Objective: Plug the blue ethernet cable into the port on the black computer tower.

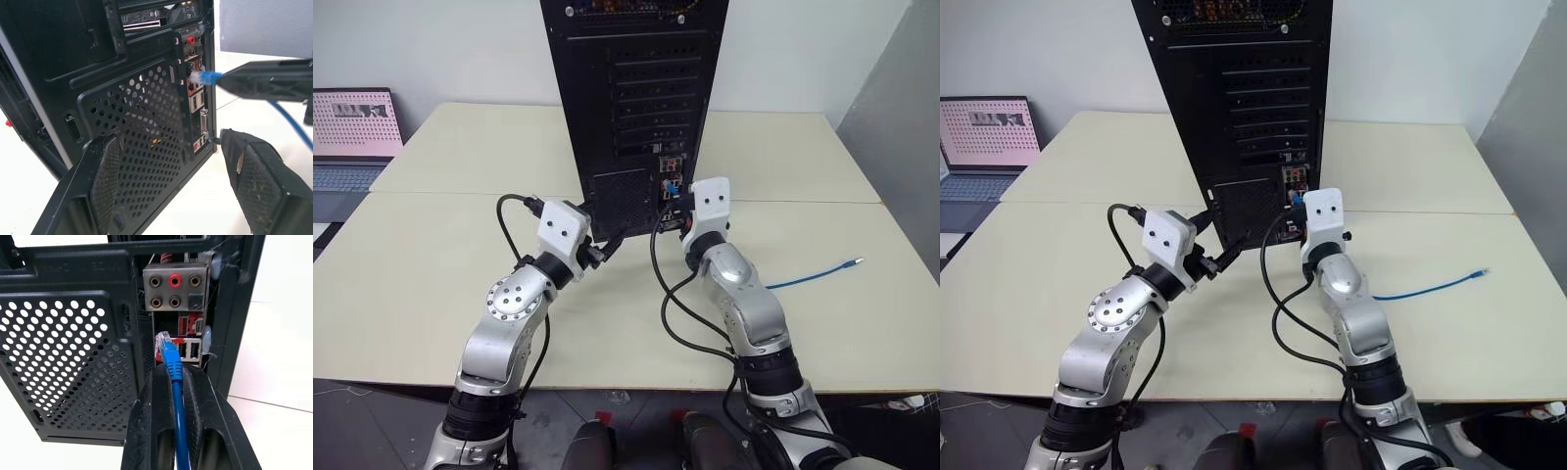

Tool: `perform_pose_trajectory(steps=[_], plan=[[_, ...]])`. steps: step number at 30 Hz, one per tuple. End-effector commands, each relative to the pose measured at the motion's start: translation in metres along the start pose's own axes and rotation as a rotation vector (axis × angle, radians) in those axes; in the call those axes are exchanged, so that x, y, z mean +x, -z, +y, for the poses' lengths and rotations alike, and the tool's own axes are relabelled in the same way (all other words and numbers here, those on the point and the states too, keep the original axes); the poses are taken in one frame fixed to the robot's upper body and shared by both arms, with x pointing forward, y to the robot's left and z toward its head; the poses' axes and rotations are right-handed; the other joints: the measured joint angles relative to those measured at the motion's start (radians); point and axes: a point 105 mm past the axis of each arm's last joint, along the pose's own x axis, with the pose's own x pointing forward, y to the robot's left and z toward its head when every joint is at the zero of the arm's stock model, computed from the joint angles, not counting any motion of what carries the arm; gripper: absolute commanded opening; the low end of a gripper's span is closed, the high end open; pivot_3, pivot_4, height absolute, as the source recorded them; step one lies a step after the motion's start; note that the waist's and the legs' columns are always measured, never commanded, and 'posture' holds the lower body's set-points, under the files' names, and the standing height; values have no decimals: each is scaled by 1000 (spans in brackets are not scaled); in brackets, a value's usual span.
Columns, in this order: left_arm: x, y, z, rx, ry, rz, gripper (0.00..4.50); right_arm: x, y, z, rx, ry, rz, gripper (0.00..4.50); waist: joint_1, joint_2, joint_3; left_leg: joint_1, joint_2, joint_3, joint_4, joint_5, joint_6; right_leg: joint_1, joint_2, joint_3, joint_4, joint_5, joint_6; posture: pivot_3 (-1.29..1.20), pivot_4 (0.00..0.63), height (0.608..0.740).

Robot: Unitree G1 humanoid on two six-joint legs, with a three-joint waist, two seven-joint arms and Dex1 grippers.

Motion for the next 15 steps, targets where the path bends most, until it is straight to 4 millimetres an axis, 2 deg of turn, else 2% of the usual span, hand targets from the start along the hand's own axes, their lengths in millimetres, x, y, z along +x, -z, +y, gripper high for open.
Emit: perform_pose_trajectory(steps=[1,15], plan=[[0,-16,4,32,-12,-54,3327,1,-17,5,6,-11,-53,0,0,0,0,0,0,0,0,0,0,0,0,0,0,0,0,0,150,740],[1,-17,7,46,-19,-55,3327,3,-12,1,42,45,-15,0,0,0,0,0,0,0,0,0,0,0,0,0,0,0,0,0,150,740]])
